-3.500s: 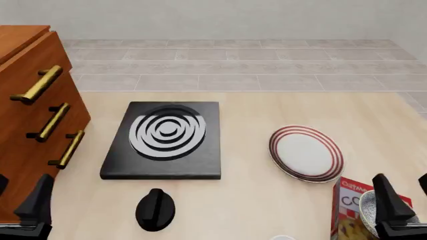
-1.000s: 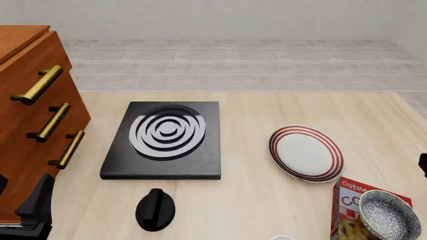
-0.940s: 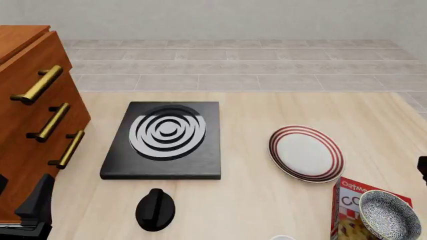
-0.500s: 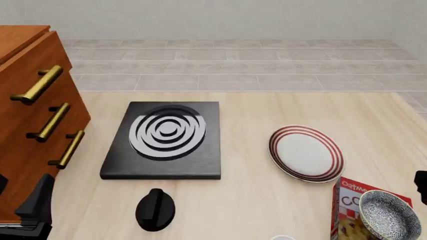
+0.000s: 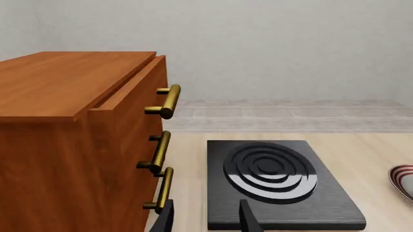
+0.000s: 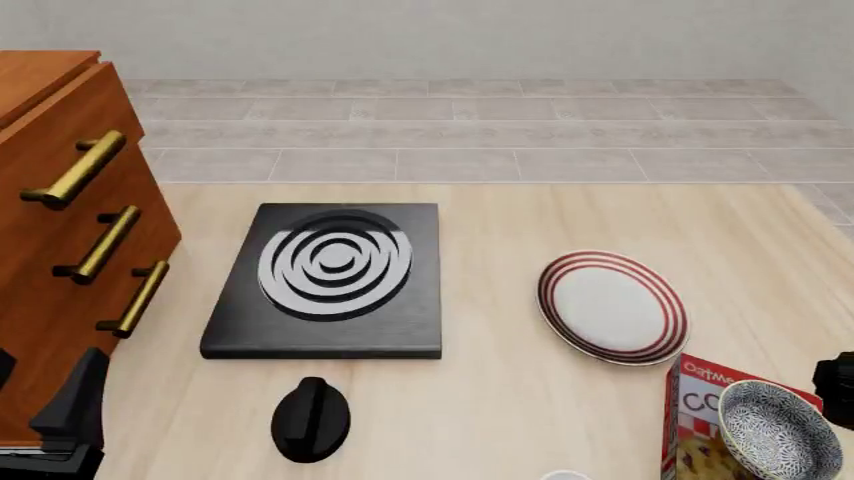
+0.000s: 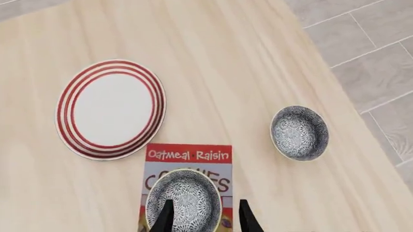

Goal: Pick the akita bowl on the cookies box and place it on the plate.

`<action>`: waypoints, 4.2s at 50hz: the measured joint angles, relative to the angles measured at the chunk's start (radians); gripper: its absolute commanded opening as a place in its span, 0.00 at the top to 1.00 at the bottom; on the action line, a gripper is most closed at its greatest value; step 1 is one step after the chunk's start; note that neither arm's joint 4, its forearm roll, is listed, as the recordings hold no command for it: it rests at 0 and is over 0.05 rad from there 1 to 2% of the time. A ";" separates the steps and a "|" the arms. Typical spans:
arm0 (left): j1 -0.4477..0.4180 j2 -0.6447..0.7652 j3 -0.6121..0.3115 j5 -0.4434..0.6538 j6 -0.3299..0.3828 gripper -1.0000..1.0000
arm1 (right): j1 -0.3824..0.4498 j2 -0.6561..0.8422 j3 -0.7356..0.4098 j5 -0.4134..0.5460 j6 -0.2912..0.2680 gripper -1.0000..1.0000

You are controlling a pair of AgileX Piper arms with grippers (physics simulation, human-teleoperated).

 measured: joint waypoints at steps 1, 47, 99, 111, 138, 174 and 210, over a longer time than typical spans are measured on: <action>0.000 0.000 0.000 0.000 0.000 0.00 | -0.001 0.001 0.003 -0.003 0.002 0.00; 0.000 0.000 0.000 0.000 0.000 0.00 | -0.051 0.117 0.112 -0.155 0.014 0.00; 0.000 0.000 0.000 0.000 0.000 0.00 | -0.048 0.186 0.208 -0.236 0.014 0.00; 0.000 0.000 0.000 0.000 0.000 0.00 | -0.043 0.203 0.231 -0.258 0.018 0.00; 0.000 0.000 0.000 0.000 0.000 0.00 | -0.050 0.224 0.267 -0.294 0.017 0.00; 0.000 0.000 0.000 0.000 0.000 0.00 | -0.060 0.209 0.264 -0.296 -0.014 1.00; 0.000 0.000 0.000 0.000 0.000 0.00 | 0.024 0.096 0.088 -0.115 0.076 1.00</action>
